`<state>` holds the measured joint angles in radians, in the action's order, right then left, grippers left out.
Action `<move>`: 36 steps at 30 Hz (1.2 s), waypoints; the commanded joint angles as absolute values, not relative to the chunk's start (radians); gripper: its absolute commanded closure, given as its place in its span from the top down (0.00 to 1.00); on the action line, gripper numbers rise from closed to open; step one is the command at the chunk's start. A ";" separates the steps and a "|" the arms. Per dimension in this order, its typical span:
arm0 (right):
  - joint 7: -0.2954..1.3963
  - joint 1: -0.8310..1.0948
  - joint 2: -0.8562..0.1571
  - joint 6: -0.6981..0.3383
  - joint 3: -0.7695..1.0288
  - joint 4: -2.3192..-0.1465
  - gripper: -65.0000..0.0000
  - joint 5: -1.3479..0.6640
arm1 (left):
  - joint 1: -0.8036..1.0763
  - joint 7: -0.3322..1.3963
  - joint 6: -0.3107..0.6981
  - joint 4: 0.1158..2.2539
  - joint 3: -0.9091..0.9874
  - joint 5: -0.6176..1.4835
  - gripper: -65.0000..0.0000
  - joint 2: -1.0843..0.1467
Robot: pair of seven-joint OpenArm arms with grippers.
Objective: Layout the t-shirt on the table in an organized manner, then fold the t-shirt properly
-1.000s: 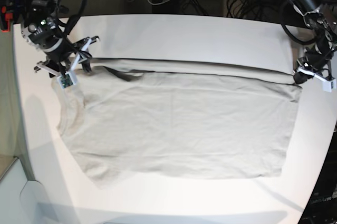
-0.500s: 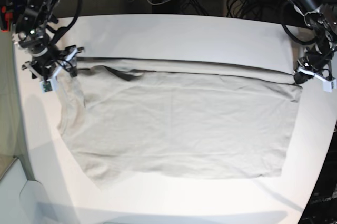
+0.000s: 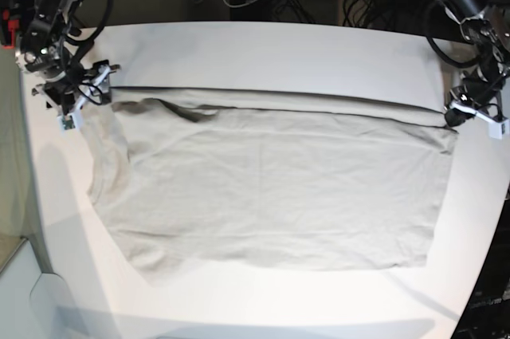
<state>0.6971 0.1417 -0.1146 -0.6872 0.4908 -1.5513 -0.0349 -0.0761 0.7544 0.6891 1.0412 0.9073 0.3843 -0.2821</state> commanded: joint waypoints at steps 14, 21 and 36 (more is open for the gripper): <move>0.748 0.139 -0.150 -0.698 0.489 -1.560 0.04 -0.035 | -0.091 0.808 0.698 1.061 0.914 0.404 0.00 -0.321; 0.849 0.099 -0.189 -0.698 0.479 -1.732 0.05 -0.035 | -0.114 0.865 0.698 1.132 0.909 0.395 0.00 -0.341; 0.974 -0.077 -0.272 -0.698 0.251 -1.755 0.05 -0.033 | -0.269 1.020 0.685 1.236 0.908 0.390 0.00 -0.338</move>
